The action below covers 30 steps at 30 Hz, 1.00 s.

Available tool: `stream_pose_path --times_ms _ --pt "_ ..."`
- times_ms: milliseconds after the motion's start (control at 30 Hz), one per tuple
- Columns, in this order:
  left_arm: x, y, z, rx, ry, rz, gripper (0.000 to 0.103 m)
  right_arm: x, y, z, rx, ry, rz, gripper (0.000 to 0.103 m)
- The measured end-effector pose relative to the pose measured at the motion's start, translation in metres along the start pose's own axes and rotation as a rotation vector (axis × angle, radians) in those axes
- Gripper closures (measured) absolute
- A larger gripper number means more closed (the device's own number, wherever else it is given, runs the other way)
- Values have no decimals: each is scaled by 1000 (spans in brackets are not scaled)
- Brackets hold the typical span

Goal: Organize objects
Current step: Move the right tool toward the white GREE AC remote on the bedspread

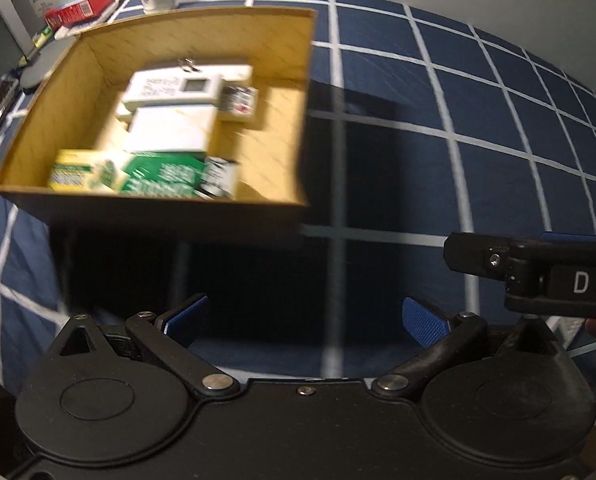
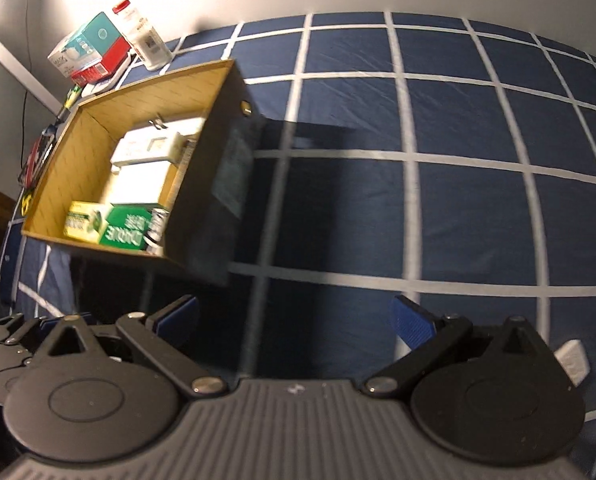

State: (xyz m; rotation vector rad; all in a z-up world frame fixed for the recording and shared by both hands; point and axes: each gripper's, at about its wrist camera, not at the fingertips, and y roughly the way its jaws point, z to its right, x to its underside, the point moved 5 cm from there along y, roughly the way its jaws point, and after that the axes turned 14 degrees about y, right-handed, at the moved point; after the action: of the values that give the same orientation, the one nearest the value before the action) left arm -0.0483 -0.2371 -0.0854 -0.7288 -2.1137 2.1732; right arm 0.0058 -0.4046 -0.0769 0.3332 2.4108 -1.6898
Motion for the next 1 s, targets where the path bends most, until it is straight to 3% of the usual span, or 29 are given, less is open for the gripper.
stream_pose_path --times_ms 467,1000 --pt "13 25 127 -37 -97 -30 0 -5 -31 139 7 -104 -69 1" --pt "40 76 198 -14 -188 -100 0 15 15 238 82 -188 -262 1"
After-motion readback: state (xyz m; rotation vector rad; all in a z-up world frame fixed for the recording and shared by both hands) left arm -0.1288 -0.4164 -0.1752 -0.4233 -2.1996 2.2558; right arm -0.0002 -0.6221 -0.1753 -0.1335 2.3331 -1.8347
